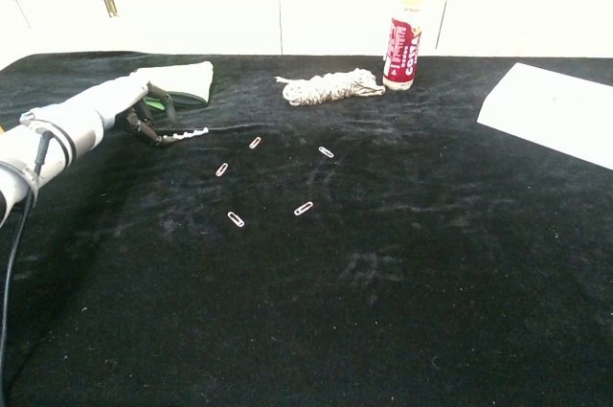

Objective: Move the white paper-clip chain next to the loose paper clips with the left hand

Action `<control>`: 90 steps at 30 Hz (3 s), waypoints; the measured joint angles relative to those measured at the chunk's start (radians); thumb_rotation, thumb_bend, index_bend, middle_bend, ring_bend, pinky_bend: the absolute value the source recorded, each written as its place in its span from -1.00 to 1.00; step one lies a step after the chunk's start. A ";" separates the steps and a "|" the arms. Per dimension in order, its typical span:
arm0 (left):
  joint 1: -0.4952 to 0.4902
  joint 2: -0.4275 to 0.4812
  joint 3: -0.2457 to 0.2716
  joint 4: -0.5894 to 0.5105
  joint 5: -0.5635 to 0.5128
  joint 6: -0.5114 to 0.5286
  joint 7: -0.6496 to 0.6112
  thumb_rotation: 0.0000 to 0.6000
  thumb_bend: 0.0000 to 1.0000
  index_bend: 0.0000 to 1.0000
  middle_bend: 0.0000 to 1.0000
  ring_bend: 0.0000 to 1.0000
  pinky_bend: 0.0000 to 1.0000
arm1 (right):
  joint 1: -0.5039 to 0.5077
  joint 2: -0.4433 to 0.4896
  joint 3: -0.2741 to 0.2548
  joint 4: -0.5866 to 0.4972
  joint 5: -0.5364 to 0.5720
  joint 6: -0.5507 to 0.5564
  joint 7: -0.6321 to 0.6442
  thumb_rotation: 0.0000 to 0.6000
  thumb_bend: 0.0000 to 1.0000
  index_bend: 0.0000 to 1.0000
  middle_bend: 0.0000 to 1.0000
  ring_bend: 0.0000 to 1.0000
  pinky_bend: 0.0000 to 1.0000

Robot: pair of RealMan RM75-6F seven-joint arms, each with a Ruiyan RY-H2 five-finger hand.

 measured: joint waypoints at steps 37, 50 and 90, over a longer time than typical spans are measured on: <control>-0.096 -0.134 0.030 0.378 0.065 -0.134 -0.196 1.00 -0.06 0.43 1.00 1.00 1.00 | 0.009 0.005 0.024 -0.008 0.054 -0.048 -0.001 1.00 -0.56 -1.00 -1.00 -1.00 -1.00; -0.074 -0.123 0.035 0.356 0.083 -0.042 -0.187 1.00 0.00 0.66 1.00 1.00 1.00 | 0.006 0.005 0.020 -0.008 0.036 -0.038 0.000 1.00 -0.56 -1.00 -1.00 -1.00 -1.00; 0.260 0.150 0.232 -0.543 0.258 0.457 0.212 1.00 0.05 0.68 1.00 1.00 1.00 | -0.035 0.002 -0.031 0.026 -0.102 0.095 0.028 1.00 -0.56 -1.00 -1.00 -1.00 -1.00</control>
